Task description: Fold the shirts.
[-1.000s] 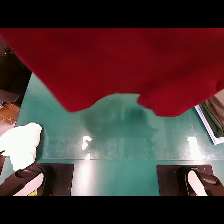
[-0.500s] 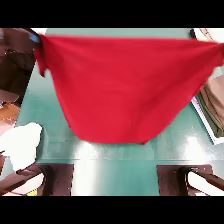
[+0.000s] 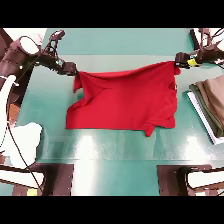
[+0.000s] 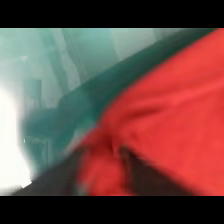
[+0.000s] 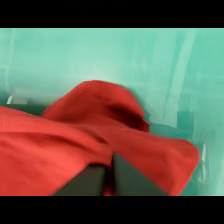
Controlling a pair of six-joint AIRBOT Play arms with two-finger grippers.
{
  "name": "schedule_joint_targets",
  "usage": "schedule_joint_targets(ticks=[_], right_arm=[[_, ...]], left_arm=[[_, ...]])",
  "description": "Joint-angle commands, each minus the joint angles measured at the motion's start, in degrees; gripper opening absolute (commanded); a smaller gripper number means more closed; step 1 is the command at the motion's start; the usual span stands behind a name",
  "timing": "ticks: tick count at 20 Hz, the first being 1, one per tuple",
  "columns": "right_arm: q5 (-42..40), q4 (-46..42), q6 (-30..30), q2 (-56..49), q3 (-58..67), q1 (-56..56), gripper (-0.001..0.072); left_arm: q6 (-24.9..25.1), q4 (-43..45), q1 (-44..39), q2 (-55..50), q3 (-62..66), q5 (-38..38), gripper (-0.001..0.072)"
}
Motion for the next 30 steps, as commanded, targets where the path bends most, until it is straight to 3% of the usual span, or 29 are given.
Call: schedule_joint_targets(ticks=[1, 2, 6, 10, 11, 12, 13, 19, 22, 30], right_arm=[[-3.9, 0.2, -0.1, -2.6, 0.0, 0.0, 0.0388], [-2.6, 0.2, -0.1, -2.7, 0.8, -0.1, 0.0427], [11.2, 0.2, -2.1, -1.0, 3.8, -2.3, 0.0427], [19.0, 0.5, -7.2, 7.8, -7.8, -3.0, 0.0425], [19.2, 2.3, -8.3, 10.6, -12.1, -3.0, 0.0406], [19.1, 4.9, -9.9, 12.8, -16.0, -3.0, 0.0303], [19.0, 7.8, -11.7, 15.0, -19.9, -3.0, 0.0284], [19.3, 12.3, -12.8, 22.4, -32.2, -3.0, 0.0284], [19.0, 12.2, -12.8, 25.4, -34.5, -3.0, 0.0284], [16.3, 12.2, -12.8, 32.2, -36.7, -3.0, 0.0284]], left_arm=[[-0.8, 1.2, 0.2, -2.1, 0.5, 1.9, 0.0646], [-1.3, 1.6, 0.7, -2.1, 1.4, -0.3, 0.0646], [-2.8, 1.4, 6.9, -0.4, 4.4, -14.1, 0.0645], [-0.7, -1.8, 14.6, 9.1, -8.8, -16.6, 0.0645], [1.1, -3.6, 15.7, 11.9, -14.8, -16.7, 0.0645], [2.7, -5.2, 16.5, 14.3, -20.8, -17.1, 0.0645], [4.5, -6.6, 16.9, 16.5, -27.3, -17.3, 0.0645], [6.3, -10.7, 16.9, 20.2, -48.8, -9.3, 0.0645], [8.5, -13.4, 16.9, 20.2, -51.7, -7.9, 0.0645], [8.2, -15.3, 14.6, 20.0, -55.2, -2.2, 0.0644]])
